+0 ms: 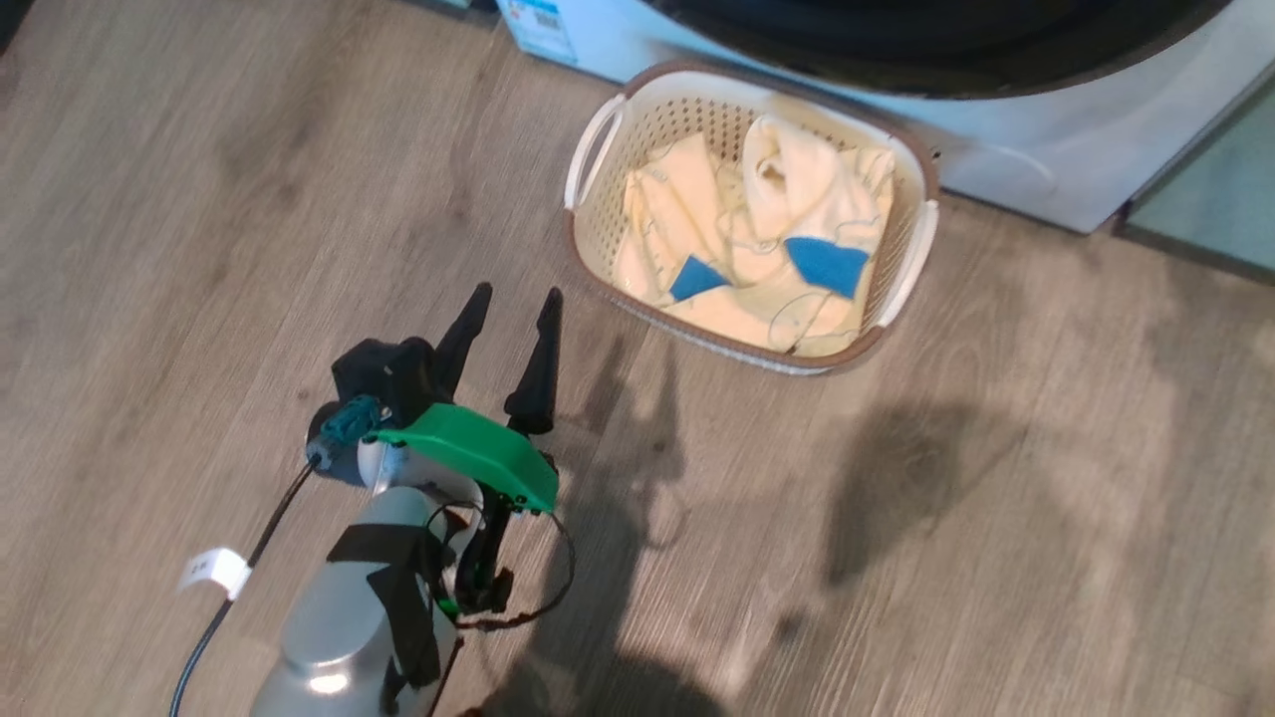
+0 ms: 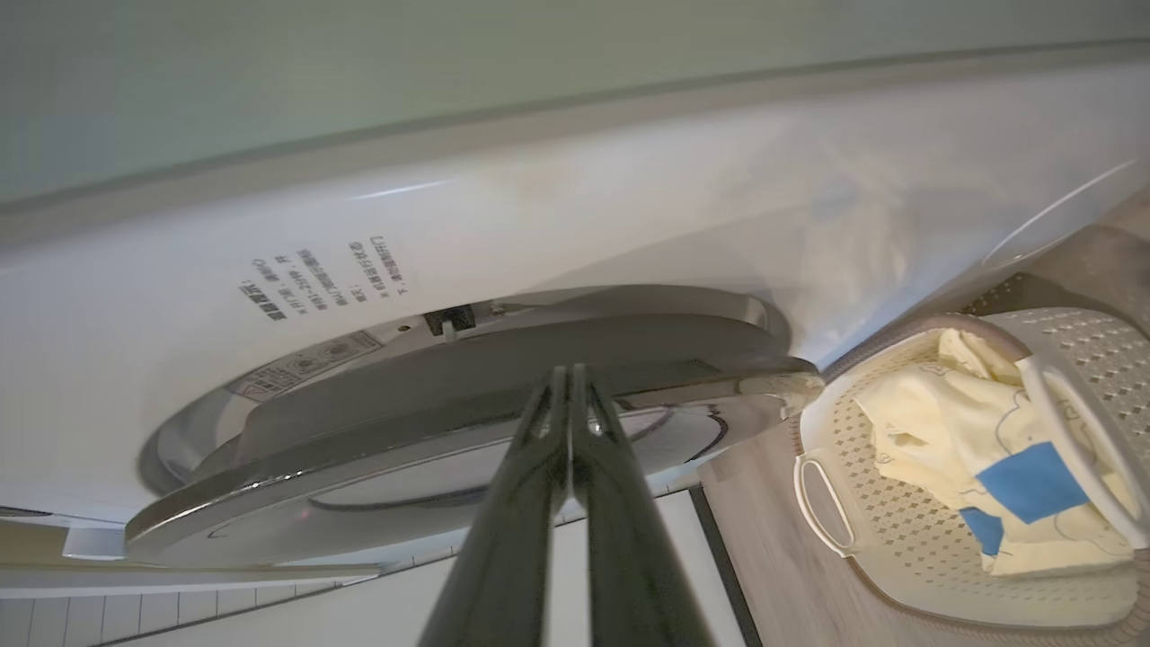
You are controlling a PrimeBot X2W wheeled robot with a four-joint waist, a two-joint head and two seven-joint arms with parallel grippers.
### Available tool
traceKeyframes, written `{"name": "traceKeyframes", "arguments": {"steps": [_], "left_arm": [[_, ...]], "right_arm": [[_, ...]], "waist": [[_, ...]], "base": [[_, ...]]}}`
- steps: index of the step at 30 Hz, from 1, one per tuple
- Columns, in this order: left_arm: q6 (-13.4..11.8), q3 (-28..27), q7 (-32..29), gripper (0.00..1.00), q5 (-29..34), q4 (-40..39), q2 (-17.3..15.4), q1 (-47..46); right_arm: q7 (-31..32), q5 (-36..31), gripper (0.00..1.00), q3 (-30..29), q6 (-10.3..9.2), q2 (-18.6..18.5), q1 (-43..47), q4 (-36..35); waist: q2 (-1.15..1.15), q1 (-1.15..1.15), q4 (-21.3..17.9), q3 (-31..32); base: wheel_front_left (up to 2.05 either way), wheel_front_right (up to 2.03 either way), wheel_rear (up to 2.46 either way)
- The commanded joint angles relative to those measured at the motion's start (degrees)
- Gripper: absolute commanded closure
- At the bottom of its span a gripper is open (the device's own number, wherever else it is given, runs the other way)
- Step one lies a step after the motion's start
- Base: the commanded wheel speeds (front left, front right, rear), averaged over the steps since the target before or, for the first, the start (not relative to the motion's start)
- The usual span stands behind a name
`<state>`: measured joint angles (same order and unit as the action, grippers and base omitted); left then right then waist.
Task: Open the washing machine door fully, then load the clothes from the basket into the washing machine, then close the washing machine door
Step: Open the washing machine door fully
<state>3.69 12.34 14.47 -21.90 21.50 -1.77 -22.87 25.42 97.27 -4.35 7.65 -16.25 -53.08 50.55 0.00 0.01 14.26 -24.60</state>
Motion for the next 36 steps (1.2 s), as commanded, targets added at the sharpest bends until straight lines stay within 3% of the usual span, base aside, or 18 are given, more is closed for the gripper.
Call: {"name": "traceKeyframes", "arguments": {"steps": [1, 23, 36], "left_arm": [[-0.4, -1.4, 0.5, 0.00, -0.8, -2.0, -1.1, -1.8], [-2.1, 0.2, 0.5, 0.00, -1.4, -5.9, -1.1, -3.6], [-2.2, -0.1, 0.5, 0.00, -1.0, -7.2, -1.1, -3.5]], "right_arm": [[0.8, -0.3, 1.00, 0.5, -0.16, -0.8, -2.3, -1.3], [8.8, -1.9, 1.00, 0.4, -0.16, -1.1, -15.5, 3.0], [12.1, -3.5, 1.00, 1.3, -0.16, -0.3, -15.4, 1.6]], "waist": [[0.00, -0.01, 0.9, -1.5], [0.00, -0.01, 4.0, -9.7], [0.00, -0.01, 4.2, -10.0]], "base": [[0.00, 0.00, 0.00], [0.00, 0.00, 0.00], [0.00, 0.00, 0.00]]}}
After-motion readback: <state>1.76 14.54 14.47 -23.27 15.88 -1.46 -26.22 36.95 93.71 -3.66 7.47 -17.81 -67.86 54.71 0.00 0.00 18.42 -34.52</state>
